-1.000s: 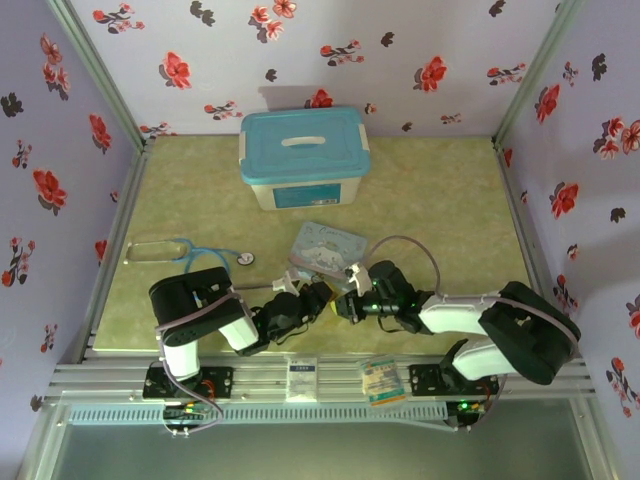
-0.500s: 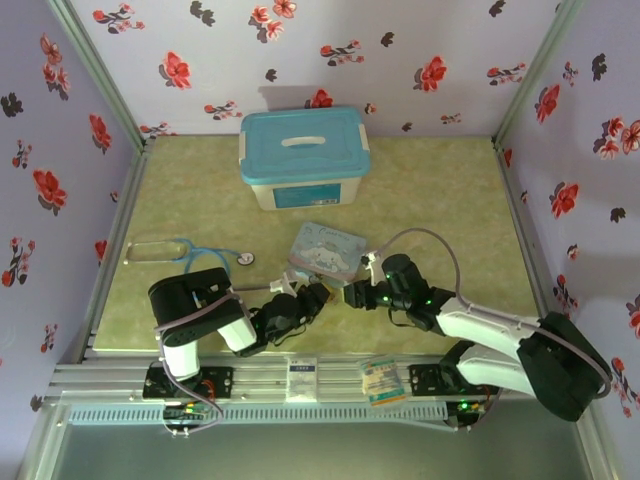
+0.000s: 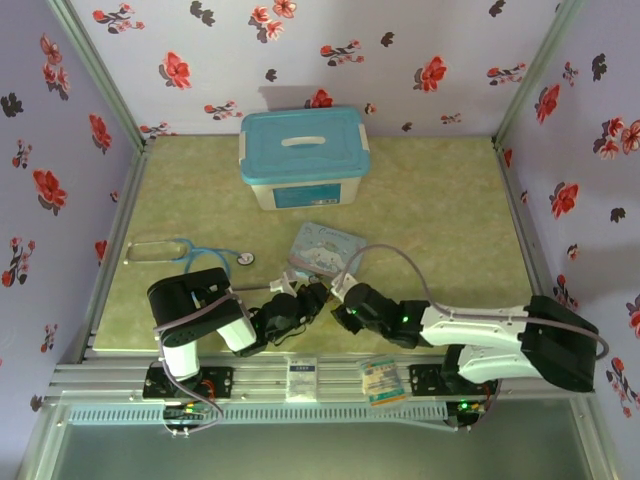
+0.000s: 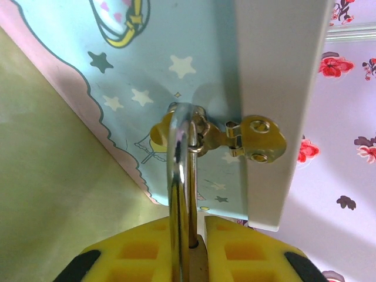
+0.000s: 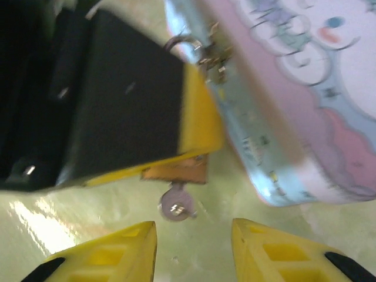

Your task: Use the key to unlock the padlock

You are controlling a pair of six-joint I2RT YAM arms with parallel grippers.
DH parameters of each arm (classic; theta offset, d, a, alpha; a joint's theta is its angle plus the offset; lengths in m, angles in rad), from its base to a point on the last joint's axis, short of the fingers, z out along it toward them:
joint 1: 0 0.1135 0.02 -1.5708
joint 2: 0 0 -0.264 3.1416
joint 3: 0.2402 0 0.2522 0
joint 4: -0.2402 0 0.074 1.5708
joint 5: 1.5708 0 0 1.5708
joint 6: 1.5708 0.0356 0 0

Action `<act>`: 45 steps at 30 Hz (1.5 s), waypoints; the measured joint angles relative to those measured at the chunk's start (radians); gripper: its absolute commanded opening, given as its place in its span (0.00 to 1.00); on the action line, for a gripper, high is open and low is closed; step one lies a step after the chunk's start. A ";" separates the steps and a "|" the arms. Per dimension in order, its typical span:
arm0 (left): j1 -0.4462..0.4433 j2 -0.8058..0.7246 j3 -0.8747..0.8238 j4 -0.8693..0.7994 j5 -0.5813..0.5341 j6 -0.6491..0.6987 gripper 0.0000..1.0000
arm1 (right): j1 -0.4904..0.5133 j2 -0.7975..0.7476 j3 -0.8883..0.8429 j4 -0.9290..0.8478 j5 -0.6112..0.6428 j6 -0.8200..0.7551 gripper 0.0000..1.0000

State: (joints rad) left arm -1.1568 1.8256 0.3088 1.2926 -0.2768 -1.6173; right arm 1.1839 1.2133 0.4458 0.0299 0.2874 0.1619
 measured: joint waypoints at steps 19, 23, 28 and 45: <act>0.015 -0.017 0.000 -0.039 -0.029 -0.009 0.00 | 0.206 0.347 0.123 0.136 0.512 -0.266 0.07; 0.016 -0.024 -0.001 -0.042 -0.037 -0.023 0.00 | 0.206 0.344 0.125 0.142 0.518 -0.247 0.06; 0.016 -0.026 -0.001 -0.045 -0.042 -0.026 0.07 | 0.148 0.281 0.109 0.130 0.389 -0.157 0.05; 0.016 -0.026 -0.032 -0.048 -0.037 0.013 0.18 | -0.171 0.181 -0.069 0.411 -0.338 0.205 0.05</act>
State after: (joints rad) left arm -1.1408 1.7992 0.2764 1.2449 -0.3138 -1.6039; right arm 1.0130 1.3941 0.3767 0.4408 -0.0505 0.3672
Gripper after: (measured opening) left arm 0.169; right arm 0.065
